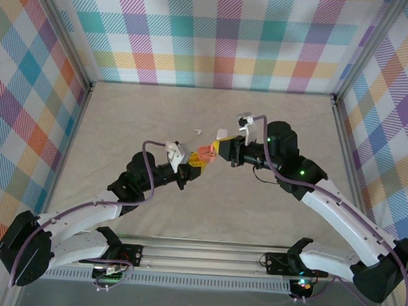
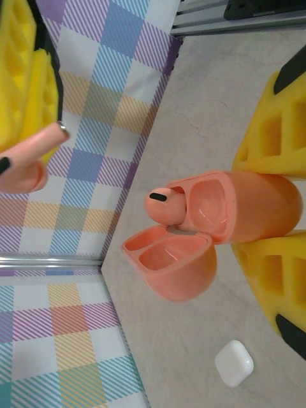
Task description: Insert the wireless bluetooth earbuds into the charging case
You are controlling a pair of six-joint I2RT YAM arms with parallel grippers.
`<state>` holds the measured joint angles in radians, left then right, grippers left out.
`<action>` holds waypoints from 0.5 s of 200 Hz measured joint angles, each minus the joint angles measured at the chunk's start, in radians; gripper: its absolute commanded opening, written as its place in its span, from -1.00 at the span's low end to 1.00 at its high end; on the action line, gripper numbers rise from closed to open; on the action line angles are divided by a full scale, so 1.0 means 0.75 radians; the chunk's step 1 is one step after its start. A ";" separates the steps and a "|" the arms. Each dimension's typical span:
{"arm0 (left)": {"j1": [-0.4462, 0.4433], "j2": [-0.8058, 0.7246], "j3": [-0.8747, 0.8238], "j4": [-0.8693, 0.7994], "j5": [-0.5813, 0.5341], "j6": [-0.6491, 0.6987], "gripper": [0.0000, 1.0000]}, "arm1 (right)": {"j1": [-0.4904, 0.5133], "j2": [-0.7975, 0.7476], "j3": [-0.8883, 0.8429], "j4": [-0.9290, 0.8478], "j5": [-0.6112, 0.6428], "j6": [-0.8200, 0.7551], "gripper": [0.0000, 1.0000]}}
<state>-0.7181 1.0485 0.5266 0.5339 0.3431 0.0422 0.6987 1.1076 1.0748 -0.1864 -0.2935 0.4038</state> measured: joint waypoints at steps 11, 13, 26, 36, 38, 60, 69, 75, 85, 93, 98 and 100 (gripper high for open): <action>-0.007 0.007 0.000 0.007 -0.006 0.000 -1.00 | 0.002 0.014 0.000 0.032 -0.021 -0.004 -0.72; -0.008 0.008 0.001 0.009 -0.008 0.000 -1.00 | 0.002 0.016 0.000 0.038 -0.025 -0.003 -0.72; -0.014 0.014 0.001 0.025 -0.016 0.000 -1.00 | 0.010 0.035 0.000 0.062 -0.042 -0.016 -0.73; -0.018 0.014 0.002 0.031 -0.026 -0.001 -1.00 | 0.022 0.047 0.000 0.074 -0.045 -0.034 -0.74; -0.019 0.014 0.002 0.033 -0.026 -0.001 -1.00 | 0.025 0.049 0.000 0.077 -0.045 -0.039 -0.74; -0.024 0.014 0.003 0.056 -0.056 -0.006 -1.00 | 0.062 0.058 0.000 0.091 -0.044 -0.075 -0.77; -0.026 0.012 0.003 0.061 -0.072 -0.007 -1.00 | 0.072 0.058 0.000 0.103 -0.041 -0.090 -0.78; -0.026 0.010 0.003 0.062 -0.083 -0.011 -1.00 | 0.080 0.058 0.000 0.113 -0.036 -0.102 -0.79; -0.026 0.004 0.002 0.065 -0.101 -0.017 -1.00 | 0.094 0.056 -0.006 0.133 -0.018 -0.122 -0.79; -0.026 -0.003 0.002 0.067 -0.114 -0.022 -1.00 | 0.102 0.052 -0.019 0.156 -0.007 -0.141 -0.79; -0.026 -0.008 0.002 0.067 -0.121 -0.024 -1.00 | 0.107 0.049 -0.030 0.169 0.001 -0.153 -0.79; -0.026 -0.010 0.002 0.067 -0.121 -0.027 -1.00 | 0.109 0.048 -0.035 0.173 0.004 -0.158 -0.80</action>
<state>-0.7376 1.0412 0.5282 0.5842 0.2523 0.0219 0.7803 1.1435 1.0489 -0.0563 -0.2909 0.2855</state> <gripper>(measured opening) 0.185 0.111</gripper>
